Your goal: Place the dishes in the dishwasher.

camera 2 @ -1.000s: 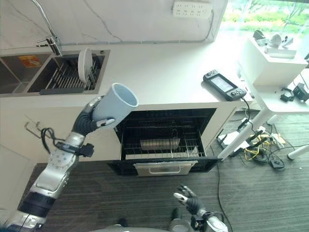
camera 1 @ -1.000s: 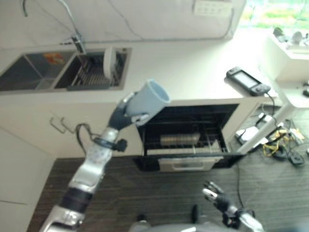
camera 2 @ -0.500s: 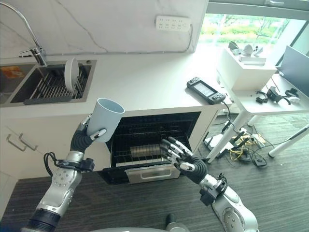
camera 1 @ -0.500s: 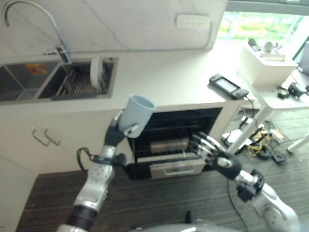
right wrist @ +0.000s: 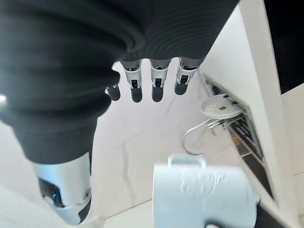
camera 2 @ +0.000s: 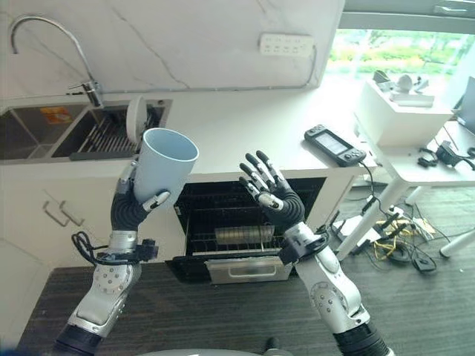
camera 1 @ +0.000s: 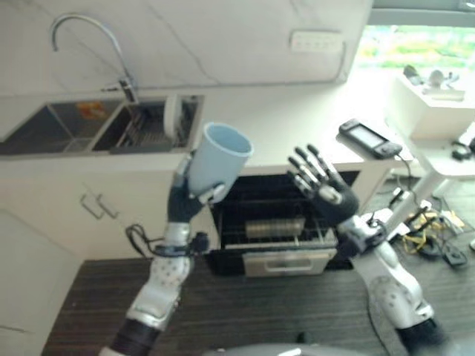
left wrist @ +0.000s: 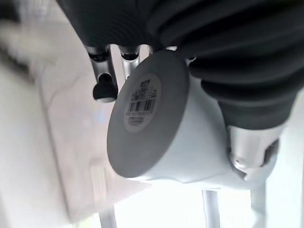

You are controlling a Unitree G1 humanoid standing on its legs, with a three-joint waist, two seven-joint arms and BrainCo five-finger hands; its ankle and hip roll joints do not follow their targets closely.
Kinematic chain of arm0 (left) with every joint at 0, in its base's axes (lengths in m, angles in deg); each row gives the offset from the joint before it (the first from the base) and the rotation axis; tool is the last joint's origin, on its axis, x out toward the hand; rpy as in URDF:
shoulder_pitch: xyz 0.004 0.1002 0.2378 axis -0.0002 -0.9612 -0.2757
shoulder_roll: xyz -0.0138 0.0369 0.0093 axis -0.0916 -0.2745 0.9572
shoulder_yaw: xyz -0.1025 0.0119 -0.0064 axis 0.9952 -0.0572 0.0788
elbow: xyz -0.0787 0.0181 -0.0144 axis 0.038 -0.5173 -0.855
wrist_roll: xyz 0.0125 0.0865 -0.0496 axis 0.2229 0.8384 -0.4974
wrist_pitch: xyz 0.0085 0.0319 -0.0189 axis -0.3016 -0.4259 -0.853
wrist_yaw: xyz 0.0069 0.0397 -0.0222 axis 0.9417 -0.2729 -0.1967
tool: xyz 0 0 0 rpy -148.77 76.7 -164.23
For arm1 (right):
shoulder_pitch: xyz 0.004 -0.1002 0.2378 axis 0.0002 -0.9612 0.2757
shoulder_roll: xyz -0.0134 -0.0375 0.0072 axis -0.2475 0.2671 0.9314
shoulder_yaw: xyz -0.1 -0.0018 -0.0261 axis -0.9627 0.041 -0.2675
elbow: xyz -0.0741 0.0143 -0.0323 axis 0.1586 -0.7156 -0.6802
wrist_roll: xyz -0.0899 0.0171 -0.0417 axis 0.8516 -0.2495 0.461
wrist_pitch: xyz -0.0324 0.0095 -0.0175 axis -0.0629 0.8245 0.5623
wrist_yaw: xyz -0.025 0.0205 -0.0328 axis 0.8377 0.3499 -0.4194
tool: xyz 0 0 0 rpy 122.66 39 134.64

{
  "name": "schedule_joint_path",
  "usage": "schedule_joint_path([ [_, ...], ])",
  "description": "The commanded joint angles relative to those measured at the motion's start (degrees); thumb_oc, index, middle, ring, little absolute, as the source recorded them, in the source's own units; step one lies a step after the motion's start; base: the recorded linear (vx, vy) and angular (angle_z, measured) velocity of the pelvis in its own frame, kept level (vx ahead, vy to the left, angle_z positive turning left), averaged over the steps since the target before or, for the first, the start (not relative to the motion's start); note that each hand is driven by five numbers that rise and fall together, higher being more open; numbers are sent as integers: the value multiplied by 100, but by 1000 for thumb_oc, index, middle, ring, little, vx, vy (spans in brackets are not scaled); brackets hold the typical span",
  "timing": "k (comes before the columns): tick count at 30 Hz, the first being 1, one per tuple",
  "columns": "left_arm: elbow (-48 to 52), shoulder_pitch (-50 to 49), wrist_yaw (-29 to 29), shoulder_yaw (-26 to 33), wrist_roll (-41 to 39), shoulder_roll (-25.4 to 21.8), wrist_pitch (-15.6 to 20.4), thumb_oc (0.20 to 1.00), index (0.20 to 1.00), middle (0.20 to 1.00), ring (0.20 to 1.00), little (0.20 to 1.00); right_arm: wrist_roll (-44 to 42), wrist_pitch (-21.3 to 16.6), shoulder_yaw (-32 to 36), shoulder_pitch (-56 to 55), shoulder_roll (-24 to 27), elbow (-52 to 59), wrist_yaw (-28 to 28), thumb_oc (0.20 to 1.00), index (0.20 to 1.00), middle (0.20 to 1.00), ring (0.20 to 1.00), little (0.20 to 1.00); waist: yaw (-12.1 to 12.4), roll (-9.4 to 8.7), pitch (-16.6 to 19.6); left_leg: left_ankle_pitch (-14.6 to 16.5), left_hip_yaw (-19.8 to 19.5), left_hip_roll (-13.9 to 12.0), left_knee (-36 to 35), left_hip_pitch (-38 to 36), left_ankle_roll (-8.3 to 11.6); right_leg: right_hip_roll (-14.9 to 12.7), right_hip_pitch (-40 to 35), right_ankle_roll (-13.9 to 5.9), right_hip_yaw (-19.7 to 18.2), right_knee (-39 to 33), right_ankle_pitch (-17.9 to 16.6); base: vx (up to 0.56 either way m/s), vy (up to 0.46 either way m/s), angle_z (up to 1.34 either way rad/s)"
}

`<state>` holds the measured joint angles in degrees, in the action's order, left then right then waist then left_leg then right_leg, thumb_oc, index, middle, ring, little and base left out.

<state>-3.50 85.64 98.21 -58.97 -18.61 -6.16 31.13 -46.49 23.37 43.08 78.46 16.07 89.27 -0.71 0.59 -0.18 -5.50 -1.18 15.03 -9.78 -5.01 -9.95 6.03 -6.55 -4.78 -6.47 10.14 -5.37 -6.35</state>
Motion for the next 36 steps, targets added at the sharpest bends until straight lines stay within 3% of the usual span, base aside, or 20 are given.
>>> schedule_joint_path([
  [1, -158, 613, 705, -274, 998, -308, 215, 200, 200, 200, 200, 200, -160, -480, -2, 377, -255, 368, -554, 1000, 1000, 1000, 1000, 1000, -24, -301, 87, 58, -483, -156, 13, 268, 58, -508, -511, -476, 77, 37, 542, -11, 7, 4],
  [6, -503, 1048, 1295, -770, 1826, -332, -242, 200, 200, 200, 200, 200, 310, -552, -494, 847, -382, 259, -1089, 1000, 1000, 1000, 1000, 1000, -11, -304, 143, 82, -510, -144, 1, 225, 48, -523, -544, -494, 70, 37, 527, 4, 33, 0],
  [12, -744, 1389, 1962, -1030, 2696, -413, -617, 200, 200, 200, 200, 200, 387, -451, -806, 1182, -369, 158, -1134, 1000, 1000, 1000, 1000, 1000, -12, -322, 193, 107, -505, -139, 1, 172, 54, -546, -586, -521, 65, 37, 518, -1, 18, 0],
  [17, -1030, 1537, 2227, -1230, 2935, -392, -632, 200, 200, 200, 200, 200, 220, -210, -1044, 1529, -416, 127, -1359, 1000, 1000, 1000, 1000, 1000, 40, -356, 243, 99, -533, -150, 1, 149, 60, -550, -640, -523, 66, 37, 524, 0, 0, 0],
  [27, -709, 1498, 2076, -1372, 2800, -412, -476, 200, 200, 200, 200, 200, 334, -218, -1281, 1492, -560, -6, -1495, 1000, 1000, 1000, 1000, 1000, 103, -375, 215, 61, -569, -165, 1, 214, 52, -593, -625, -547, 126, 37, 498, -10, 2, 0],
  [36, -377, 1491, 1875, -1338, 2578, -487, -577, 200, 200, 200, 200, 200, 351, -197, -1143, 1391, -593, -171, -1777, 1000, 1000, 1000, 1000, 1000, 92, -357, 171, 57, -582, -161, 1, 222, 45, -604, -620, -556, 108, 37, 489, 0, 0, 0],
])
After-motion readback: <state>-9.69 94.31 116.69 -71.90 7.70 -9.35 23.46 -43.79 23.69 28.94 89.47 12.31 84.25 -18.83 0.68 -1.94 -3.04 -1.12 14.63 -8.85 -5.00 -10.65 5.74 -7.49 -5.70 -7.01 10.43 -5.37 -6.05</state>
